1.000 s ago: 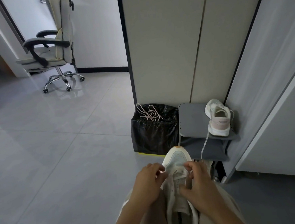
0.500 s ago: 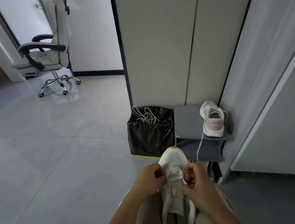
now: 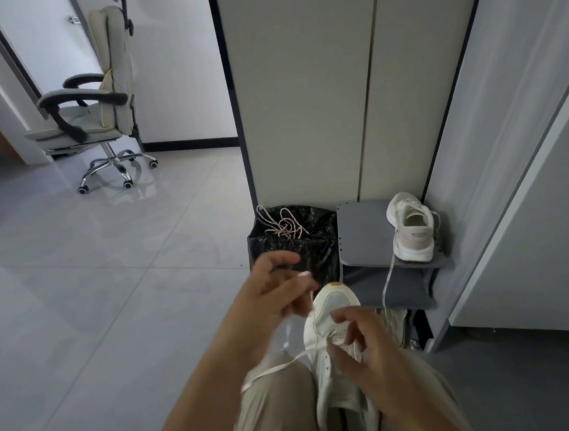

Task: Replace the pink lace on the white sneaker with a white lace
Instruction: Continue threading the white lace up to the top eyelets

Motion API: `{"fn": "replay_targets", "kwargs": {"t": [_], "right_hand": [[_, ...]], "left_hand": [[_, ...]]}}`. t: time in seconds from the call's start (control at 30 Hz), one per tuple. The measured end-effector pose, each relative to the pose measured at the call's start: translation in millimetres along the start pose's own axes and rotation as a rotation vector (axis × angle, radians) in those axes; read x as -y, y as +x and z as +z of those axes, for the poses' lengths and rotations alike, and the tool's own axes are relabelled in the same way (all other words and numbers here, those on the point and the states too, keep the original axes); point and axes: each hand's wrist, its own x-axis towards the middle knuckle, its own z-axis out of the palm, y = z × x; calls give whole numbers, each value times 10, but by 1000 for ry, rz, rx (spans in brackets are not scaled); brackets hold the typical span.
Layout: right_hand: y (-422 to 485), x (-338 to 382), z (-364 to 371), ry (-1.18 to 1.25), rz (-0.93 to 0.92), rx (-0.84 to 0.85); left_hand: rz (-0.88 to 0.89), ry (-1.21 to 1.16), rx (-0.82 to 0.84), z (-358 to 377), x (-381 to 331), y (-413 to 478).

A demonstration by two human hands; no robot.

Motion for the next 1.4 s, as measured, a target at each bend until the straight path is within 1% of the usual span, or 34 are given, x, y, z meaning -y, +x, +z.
{"fn": "replay_targets", "kwargs": {"t": [0.07,0.13,0.17,0.23,0.3,0.37,0.43,0.47,0.5,0.53,0.57,0.6,0.63,0.67,0.7,0.73,0.77,0.8,0.9,0.97,1.1,1.2,1.23,1.27,1.3,1.33,1.4], "right_hand": [[51,148,65,159,54,131],[88,249,76,296,131,246],[91,277,42,346,183,265],[76,270,-118,341,256,257],[55,235,-363,253,299,257],[47,182,-602,129,343,237],[49,116,-770,16,374,170],[51,93,-810,-14,381,131],[57,97,-816,-16,379,101],[73,116,-792,-8,370,85],[96,152,-744,2,355,91],[128,201,-675,9,334,116],[167,261,-598,13,308,151],[210,325,-527,14,273,180],[260,376,-472,12,233,193],[308,411,-444,13,198,189],[348,434,-443,18,175,182],[376,436,-469,17,166,184],[370,365,-620,-45,224,259],[324,279,-695,-72,273,273],[284,103,-650,-150,317,236],[289,43,-582,-192,325,203],[297,43,-581,-200,318,194],[305,54,-574,-215,298,197],[314,68,-559,-233,271,206],[325,84,-526,-249,239,220],[345,120,-392,-287,168,262]], "left_hand": [[-98,-240,15,232,102,-22],[-163,-397,-58,321,170,23],[-165,-454,-104,289,179,72],[-118,-530,-201,124,171,173],[-58,-521,-348,-135,182,254],[-47,-433,-460,-388,284,274],[-123,-288,-532,-583,484,264],[-159,-130,-563,-642,594,244],[-166,128,-597,-666,691,214],[-124,399,-607,-625,737,176],[-39,601,-569,-527,750,130],[55,679,-465,-379,730,80],[108,669,-298,-209,711,31],[107,648,-110,-36,690,-15],[87,651,44,111,671,-45],[78,683,114,189,664,-53],[71,683,115,182,650,-39],[75,674,69,122,618,-16],[62,620,-152,-261,533,51],[59,647,-252,-502,508,56],[-21,949,-299,-690,663,44],[-95,1199,-418,-731,678,4],[-110,1290,-431,-729,656,-11],[-102,1348,-416,-710,649,-24],[-62,1360,-366,-665,649,-37],[3,1296,-288,-580,662,-47],[129,1039,-81,-259,683,-74]]}}
